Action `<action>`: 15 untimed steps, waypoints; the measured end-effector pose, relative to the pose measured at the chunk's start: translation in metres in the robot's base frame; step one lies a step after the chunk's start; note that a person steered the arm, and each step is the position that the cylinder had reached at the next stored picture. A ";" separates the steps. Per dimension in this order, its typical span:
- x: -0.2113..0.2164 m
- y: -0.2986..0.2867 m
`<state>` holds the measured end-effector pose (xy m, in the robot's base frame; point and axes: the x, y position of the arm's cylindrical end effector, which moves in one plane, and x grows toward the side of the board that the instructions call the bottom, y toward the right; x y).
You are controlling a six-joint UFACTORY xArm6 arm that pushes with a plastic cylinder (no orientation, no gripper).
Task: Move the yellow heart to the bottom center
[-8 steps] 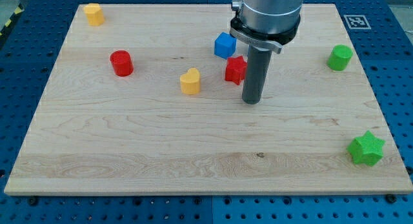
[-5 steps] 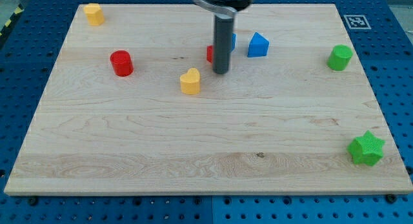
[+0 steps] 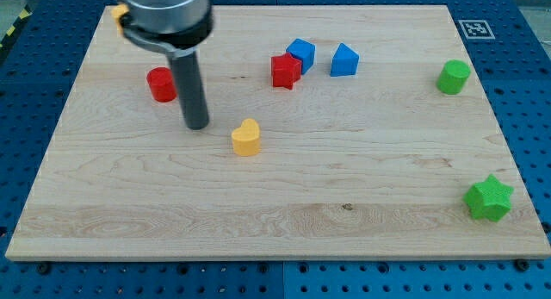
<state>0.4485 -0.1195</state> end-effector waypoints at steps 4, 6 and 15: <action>0.013 0.064; 0.035 0.087; 0.107 0.153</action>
<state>0.5554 0.0332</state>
